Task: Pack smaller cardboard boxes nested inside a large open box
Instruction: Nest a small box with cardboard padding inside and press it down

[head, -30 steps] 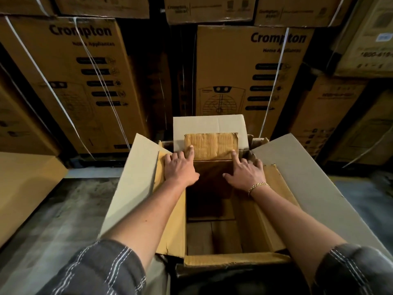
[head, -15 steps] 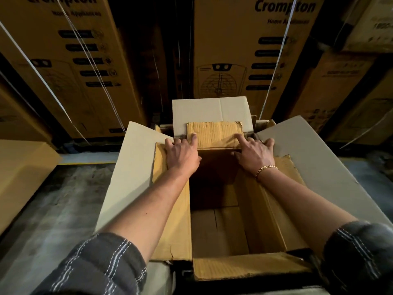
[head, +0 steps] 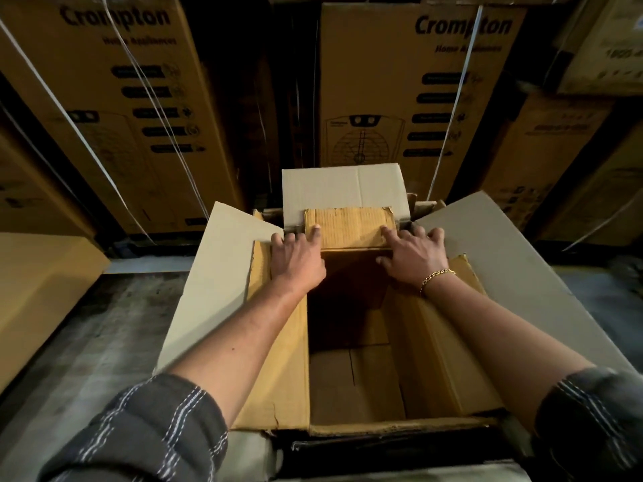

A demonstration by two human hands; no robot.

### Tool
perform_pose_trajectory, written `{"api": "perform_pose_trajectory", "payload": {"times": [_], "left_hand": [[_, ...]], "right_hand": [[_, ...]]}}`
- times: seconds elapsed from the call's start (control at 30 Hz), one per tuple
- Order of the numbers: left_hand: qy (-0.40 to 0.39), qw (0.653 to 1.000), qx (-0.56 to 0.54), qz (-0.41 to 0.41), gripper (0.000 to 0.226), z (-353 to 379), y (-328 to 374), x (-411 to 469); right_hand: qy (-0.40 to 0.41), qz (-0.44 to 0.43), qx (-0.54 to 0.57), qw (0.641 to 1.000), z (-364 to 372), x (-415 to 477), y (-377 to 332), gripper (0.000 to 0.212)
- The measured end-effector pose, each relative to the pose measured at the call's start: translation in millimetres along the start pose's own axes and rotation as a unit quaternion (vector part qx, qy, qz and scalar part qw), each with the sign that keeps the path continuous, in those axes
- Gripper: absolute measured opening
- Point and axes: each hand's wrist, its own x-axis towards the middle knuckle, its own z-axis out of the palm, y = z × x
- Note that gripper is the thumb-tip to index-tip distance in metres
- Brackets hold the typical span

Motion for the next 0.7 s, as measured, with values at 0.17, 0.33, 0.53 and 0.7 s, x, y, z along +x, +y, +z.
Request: {"api": "perform_pose_trajectory", "payload": {"times": [0.17,0.33,0.53,0.7], "left_hand": [[-0.065,0.997,0.048,0.002,0.101,-13,17,-47],[-0.147,0.988,-0.048,0.031,0.120,-18,35,-138],[-0.160,0.984,-0.055,0.063,0.123,-13,29,-229],[-0.126,0.989,-0.009,0.071,0.123,-16,36,-239]], "right_hand": [[0.003,-0.064,-0.039,0.997,-11,-55,3,0.086],[-0.078,-0.054,0.028,0.995,-31,-136,-2,0.103],[-0.122,-0.060,0.135,0.982,-38,-237,5,0.122],[-0.105,-0.078,0.079,0.988,-36,-254,6,0.118]]}}
